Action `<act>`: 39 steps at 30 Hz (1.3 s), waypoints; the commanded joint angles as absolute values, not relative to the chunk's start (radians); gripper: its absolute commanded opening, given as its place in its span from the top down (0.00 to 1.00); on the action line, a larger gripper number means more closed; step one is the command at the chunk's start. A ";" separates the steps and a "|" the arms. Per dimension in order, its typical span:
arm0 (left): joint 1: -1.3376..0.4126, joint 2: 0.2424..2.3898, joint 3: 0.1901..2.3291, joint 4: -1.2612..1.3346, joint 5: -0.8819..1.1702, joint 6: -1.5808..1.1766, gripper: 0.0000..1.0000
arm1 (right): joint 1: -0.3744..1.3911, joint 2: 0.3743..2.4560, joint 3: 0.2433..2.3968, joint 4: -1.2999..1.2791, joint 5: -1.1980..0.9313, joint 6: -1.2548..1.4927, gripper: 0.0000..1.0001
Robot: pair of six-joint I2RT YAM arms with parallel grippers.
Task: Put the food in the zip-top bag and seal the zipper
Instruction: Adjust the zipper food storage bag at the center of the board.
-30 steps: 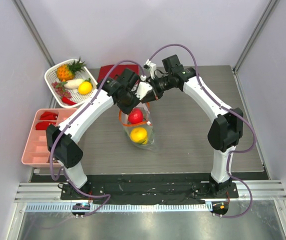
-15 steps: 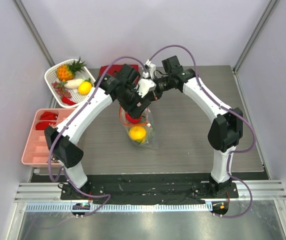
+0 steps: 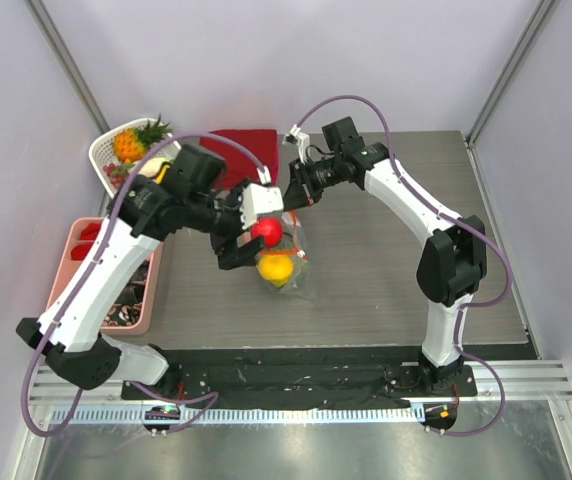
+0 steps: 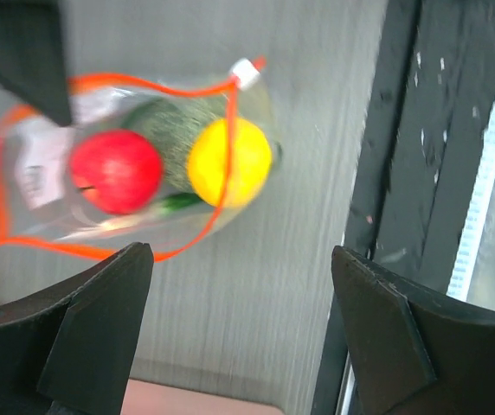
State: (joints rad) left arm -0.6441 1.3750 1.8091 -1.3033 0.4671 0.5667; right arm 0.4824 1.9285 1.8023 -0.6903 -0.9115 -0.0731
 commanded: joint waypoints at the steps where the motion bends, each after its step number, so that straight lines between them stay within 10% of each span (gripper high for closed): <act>1: -0.689 1.393 1.679 -1.290 0.459 0.706 0.12 | 0.500 1.861 1.809 -0.655 -0.934 -0.084 0.99; 9: -0.765 1.347 1.482 -1.002 0.321 0.724 0.21 | 0.538 1.856 1.818 -0.657 -0.940 -0.098 0.99; 15: -0.790 1.377 1.466 -0.971 0.359 0.600 0.76 | 0.563 1.858 1.851 -0.661 -0.945 -0.101 0.92; 18: -0.790 1.385 1.473 -0.956 0.373 0.520 0.97 | 0.510 1.815 1.856 -0.687 -0.894 -0.112 0.59; 23: -0.790 1.348 1.413 -0.850 0.365 0.422 1.00 | 0.330 1.669 1.766 -0.661 -0.910 -0.094 0.30; 39: -0.790 1.385 1.483 -0.707 0.374 0.192 1.00 | 0.268 1.029 0.908 -0.209 -0.899 -0.212 0.23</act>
State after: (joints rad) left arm -0.7879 1.3815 1.4143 -0.7757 0.3508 0.2558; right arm 0.2443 1.0538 0.9539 -0.4568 -0.9112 -0.2226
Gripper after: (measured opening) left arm 0.012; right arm 0.760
